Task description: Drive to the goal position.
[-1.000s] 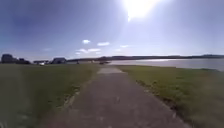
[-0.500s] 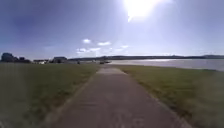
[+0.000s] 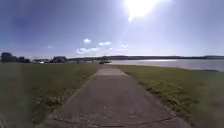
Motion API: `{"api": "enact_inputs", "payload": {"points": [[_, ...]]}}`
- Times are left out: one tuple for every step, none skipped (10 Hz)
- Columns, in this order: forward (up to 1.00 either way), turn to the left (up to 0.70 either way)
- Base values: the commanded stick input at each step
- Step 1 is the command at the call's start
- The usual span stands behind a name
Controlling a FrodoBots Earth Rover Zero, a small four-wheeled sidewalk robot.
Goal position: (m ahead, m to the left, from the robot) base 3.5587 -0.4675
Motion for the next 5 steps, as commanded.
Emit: {"api": "enact_inputs", "payload": {"points": [[0.85, 0.00], [0.85, 0.00], [0.85, 0.00], [0.85, 0.00], [0.85, 0.00]]}}
